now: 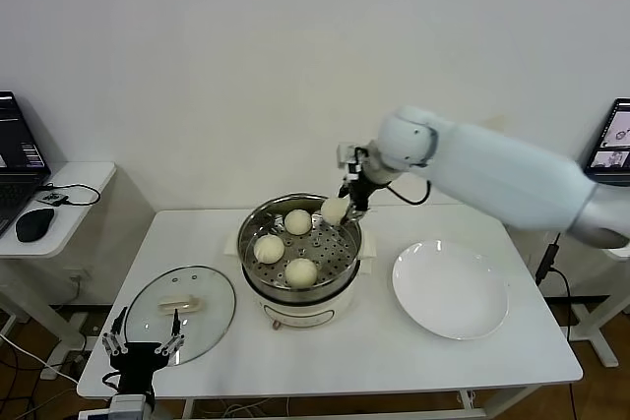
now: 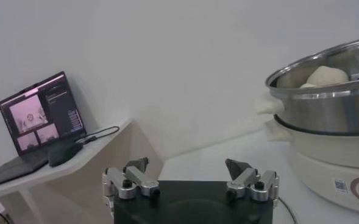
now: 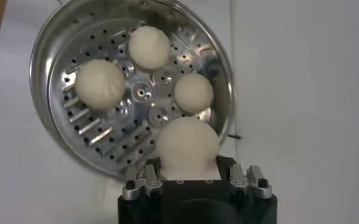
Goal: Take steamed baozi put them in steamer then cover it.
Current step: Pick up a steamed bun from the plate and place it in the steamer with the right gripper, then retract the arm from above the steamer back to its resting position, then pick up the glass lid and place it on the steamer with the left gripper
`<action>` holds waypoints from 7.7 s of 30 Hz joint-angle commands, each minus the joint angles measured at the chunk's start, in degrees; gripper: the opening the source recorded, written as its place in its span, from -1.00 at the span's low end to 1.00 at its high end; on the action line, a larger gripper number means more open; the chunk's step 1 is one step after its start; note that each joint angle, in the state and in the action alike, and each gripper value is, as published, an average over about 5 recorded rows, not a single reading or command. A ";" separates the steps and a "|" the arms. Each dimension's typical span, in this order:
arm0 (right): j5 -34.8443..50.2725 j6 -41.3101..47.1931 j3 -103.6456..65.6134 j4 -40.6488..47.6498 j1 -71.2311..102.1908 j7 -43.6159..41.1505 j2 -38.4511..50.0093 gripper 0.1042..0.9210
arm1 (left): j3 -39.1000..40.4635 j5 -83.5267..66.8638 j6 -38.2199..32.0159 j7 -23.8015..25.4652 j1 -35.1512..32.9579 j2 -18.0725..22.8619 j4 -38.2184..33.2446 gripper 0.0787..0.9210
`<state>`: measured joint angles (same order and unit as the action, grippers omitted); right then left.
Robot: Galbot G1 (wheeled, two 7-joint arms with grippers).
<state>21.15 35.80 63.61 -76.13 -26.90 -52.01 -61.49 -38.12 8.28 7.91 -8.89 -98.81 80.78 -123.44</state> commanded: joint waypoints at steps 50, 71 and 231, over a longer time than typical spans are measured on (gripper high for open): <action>0.36 -31.31 -60.03 -22.92 66.47 52.21 17.14 0.76 | 1.11 -0.52 -1.09 0.05 1.10 0.16 1.65 0.77; -5.86 -43.01 -117.90 -31.98 113.14 46.17 -13.56 0.76 | -0.98 38.68 -9.39 0.72 5.22 -11.21 15.97 0.77; -31.89 -46.69 -109.87 -29.68 119.36 48.52 -24.96 0.76 | 44.19 72.06 23.80 29.99 52.54 -5.12 22.28 -0.87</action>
<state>-10.36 -10.78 -46.44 -105.88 92.34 -3.57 -86.37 5.80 78.79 31.63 20.56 -46.70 74.34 -102.57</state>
